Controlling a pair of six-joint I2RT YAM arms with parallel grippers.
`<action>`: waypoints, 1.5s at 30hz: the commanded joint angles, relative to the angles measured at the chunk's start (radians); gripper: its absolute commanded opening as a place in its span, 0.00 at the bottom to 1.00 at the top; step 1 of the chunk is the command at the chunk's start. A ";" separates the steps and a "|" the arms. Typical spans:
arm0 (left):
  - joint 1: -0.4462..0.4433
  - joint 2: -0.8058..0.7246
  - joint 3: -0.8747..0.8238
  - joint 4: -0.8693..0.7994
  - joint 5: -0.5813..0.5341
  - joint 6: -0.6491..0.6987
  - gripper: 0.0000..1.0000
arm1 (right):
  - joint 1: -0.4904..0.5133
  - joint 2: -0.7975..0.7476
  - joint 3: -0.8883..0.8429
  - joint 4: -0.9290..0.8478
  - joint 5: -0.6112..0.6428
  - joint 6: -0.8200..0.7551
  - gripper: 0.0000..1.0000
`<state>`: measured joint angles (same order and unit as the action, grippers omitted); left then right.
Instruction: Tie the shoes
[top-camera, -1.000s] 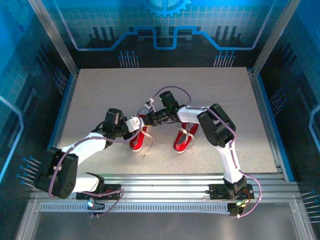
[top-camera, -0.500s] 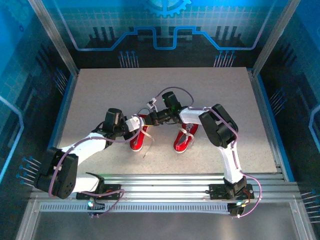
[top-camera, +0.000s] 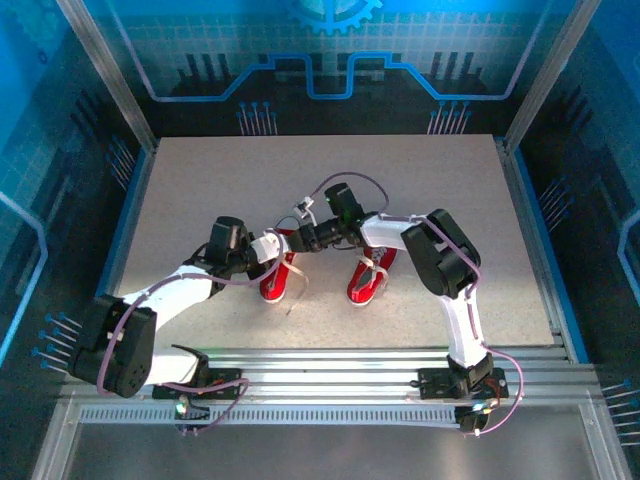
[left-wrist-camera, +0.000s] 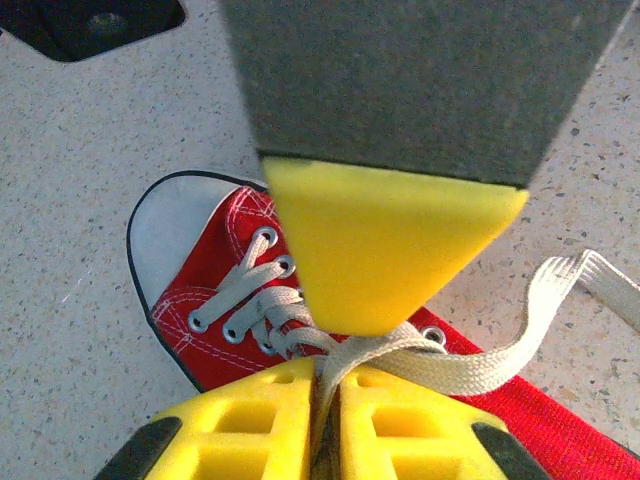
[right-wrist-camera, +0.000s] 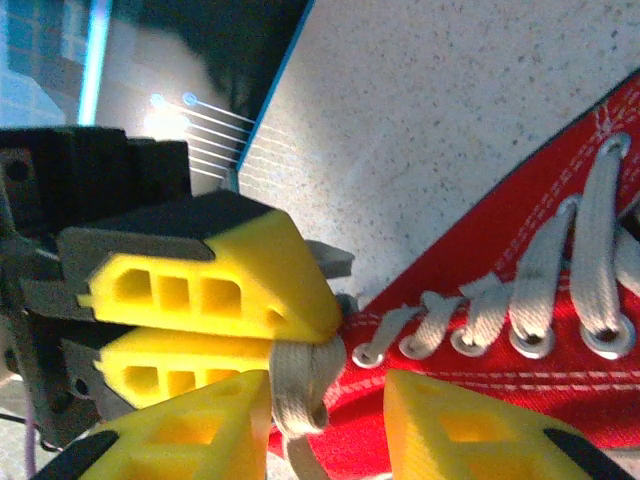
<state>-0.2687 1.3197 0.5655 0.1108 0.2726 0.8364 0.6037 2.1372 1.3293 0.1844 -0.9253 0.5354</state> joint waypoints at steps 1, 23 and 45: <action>-0.006 0.012 0.006 0.009 0.001 -0.013 0.14 | 0.021 -0.056 0.007 -0.108 0.030 -0.136 0.36; 0.007 0.016 0.017 -0.004 0.031 -0.025 0.25 | 0.084 -0.082 0.106 -0.325 0.189 -0.359 0.03; 0.083 0.085 0.081 -0.033 0.090 -0.082 0.39 | 0.130 -0.173 0.069 -0.345 0.242 -0.489 0.00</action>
<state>-0.1982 1.3830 0.6170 0.0753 0.3534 0.7750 0.7090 2.0212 1.4101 -0.1665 -0.6426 0.0753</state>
